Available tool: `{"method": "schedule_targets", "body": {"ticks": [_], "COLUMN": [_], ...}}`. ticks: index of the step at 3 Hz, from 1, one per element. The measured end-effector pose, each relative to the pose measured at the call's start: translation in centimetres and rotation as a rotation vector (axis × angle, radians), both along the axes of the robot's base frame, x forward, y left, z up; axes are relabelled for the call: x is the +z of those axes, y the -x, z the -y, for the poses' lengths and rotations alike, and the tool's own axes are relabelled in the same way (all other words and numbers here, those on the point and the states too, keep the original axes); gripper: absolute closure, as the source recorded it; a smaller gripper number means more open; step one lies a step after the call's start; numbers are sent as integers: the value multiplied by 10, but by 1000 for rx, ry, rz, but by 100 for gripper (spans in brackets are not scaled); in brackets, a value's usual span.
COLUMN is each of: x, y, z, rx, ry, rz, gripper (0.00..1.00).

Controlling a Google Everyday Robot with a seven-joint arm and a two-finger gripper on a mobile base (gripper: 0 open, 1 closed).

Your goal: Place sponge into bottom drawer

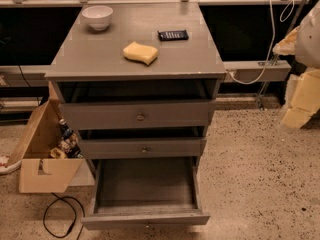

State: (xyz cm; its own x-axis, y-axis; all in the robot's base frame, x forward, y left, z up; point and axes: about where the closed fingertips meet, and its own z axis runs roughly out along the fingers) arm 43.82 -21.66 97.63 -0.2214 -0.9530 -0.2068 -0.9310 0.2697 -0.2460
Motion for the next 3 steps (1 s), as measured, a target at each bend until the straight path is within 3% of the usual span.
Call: {"method": "schedule_targets", "body": {"ticks": [1, 2, 3], "x": [0, 0, 1], "y": [0, -43, -109], "z": [0, -28, -72], "rx": [0, -18, -41], "ry": [0, -102, -265], "rz": [0, 50, 105], "gripper": [0, 0, 0]}}
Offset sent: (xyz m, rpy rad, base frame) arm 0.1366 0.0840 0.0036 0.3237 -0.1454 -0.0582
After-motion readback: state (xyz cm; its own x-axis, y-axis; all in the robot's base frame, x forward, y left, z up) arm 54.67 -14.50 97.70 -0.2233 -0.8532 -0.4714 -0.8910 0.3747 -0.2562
